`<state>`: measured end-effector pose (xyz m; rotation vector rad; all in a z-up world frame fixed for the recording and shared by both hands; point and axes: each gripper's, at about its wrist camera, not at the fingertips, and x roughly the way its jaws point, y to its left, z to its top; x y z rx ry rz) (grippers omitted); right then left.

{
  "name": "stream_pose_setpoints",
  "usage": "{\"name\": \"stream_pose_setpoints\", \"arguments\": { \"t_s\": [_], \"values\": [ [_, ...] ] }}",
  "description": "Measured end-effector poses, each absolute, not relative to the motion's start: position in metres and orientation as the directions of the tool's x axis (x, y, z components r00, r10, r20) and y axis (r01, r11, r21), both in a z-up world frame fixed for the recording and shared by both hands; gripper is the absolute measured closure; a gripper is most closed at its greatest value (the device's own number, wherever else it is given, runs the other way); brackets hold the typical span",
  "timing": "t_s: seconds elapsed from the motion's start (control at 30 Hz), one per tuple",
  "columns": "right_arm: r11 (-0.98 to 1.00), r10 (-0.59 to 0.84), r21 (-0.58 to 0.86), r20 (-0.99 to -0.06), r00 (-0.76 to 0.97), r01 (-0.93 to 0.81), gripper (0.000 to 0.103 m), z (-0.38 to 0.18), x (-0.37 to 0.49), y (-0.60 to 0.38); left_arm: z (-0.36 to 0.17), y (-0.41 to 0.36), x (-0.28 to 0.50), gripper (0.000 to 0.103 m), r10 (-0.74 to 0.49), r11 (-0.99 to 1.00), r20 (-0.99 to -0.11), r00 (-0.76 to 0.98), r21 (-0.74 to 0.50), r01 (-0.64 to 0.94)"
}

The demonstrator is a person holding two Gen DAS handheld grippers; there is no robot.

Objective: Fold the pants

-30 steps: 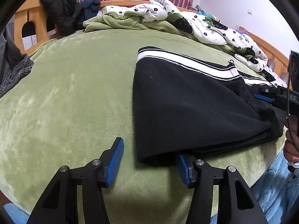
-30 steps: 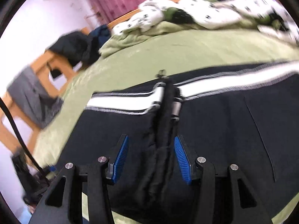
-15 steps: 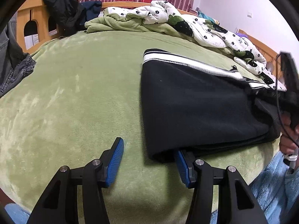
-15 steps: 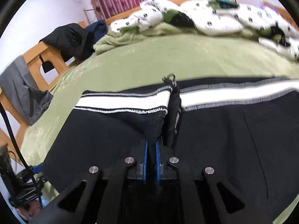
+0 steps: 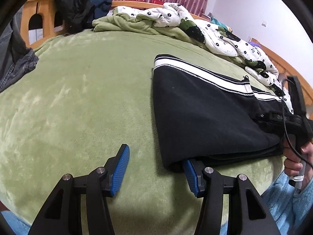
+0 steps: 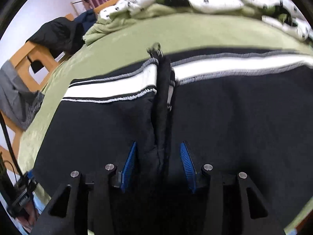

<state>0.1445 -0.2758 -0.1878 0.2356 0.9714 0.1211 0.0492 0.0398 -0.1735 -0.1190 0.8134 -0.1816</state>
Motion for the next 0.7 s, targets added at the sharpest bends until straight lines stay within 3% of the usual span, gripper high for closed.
{"name": "stream_pose_setpoints", "arguments": {
  "t_s": [0.03,0.07,0.13,0.17,0.23,0.33,0.5,0.7],
  "values": [
    [0.972,0.201,0.233,-0.800,0.565,-0.017,0.064,-0.187,0.148,-0.270,-0.176,0.038,0.050,0.052,-0.197,0.980,-0.709,0.677,-0.158,0.119],
    [0.975,0.202,0.217,-0.804,0.560,-0.040,0.083,-0.186,0.151,-0.266,-0.178,0.037,0.051,0.052,-0.188,0.982,-0.710,0.679,-0.146,0.120],
    [0.972,0.213,0.231,-0.787,0.579,-0.044,0.088,-0.176,0.151,-0.270,-0.179,0.037,0.051,0.052,-0.186,0.982,-0.701,0.688,-0.144,0.118],
    [0.964,0.234,0.263,-0.766,0.598,-0.041,0.090,-0.168,0.150,-0.277,-0.178,0.037,0.049,0.053,-0.183,0.983,-0.697,0.693,-0.147,0.112],
    [0.952,0.261,0.304,-0.730,0.632,-0.042,0.091,-0.153,0.145,-0.290,-0.171,0.036,0.045,0.082,-0.233,0.971,-0.672,0.702,-0.199,0.132],
    [0.971,0.199,0.239,-0.726,0.659,-0.029,0.091,-0.146,0.142,-0.298,-0.162,0.027,0.040,0.084,-0.256,0.964,-0.648,0.718,-0.224,0.142],
    [0.961,0.213,0.275,-0.763,0.611,0.009,0.091,-0.172,0.153,-0.311,-0.165,0.012,0.030,0.084,-0.189,0.982,-0.662,0.725,-0.123,0.143],
    [0.981,0.173,0.193,-0.794,0.582,-0.027,0.086,-0.180,0.152,-0.304,-0.166,0.035,0.017,0.084,-0.238,0.969,-0.691,0.682,-0.215,0.120]
  ]
}}
